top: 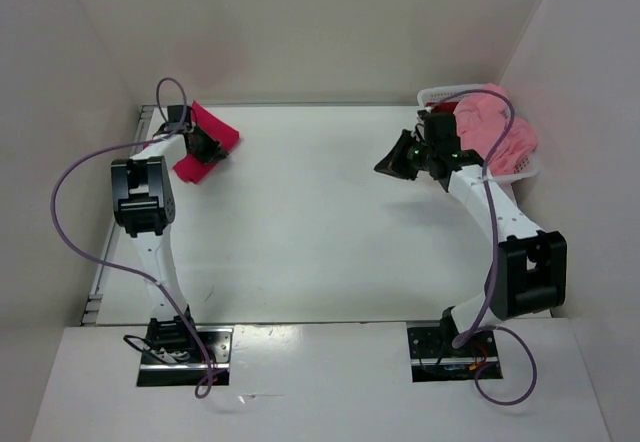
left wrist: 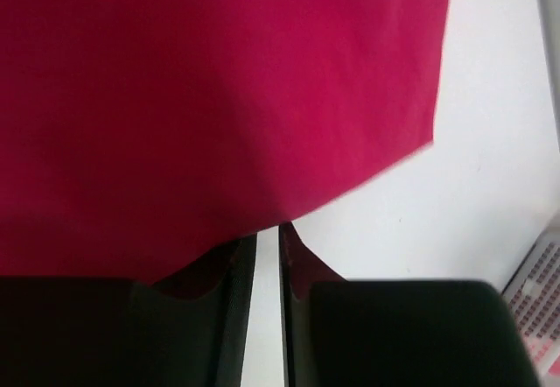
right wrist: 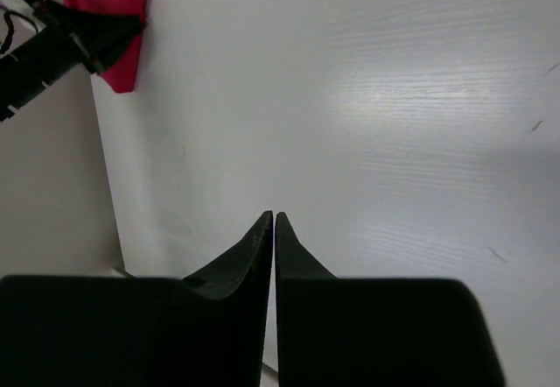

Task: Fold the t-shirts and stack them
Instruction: Put the neatly folded tshirt into the corner of the board with the left arm

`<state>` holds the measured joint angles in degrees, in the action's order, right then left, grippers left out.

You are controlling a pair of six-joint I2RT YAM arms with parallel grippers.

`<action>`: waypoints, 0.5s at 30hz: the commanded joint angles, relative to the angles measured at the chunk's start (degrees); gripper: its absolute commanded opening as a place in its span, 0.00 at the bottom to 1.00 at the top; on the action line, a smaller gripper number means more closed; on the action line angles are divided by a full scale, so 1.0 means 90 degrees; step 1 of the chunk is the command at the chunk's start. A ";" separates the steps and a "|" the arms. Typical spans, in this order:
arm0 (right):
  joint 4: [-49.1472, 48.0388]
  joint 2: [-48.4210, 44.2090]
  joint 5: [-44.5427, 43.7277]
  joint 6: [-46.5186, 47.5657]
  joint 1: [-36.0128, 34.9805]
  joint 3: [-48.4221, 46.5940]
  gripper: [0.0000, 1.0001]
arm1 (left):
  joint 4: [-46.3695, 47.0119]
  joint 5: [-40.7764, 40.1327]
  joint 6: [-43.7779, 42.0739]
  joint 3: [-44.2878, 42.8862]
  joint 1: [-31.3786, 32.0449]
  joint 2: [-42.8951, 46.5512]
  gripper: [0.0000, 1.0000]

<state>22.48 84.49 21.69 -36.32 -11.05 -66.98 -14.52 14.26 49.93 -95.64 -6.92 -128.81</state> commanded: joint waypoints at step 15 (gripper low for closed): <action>0.0403 0.1957 -0.2438 0.0519 0.2310 -0.3025 0.39 | 0.0803 0.0456 -0.0362 0.0994 0.0269 0.2485 0.92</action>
<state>24.91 97.69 8.40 -34.06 6.59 -90.15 -12.12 15.44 47.94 -90.28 -8.91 -114.59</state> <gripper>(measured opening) 0.383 0.898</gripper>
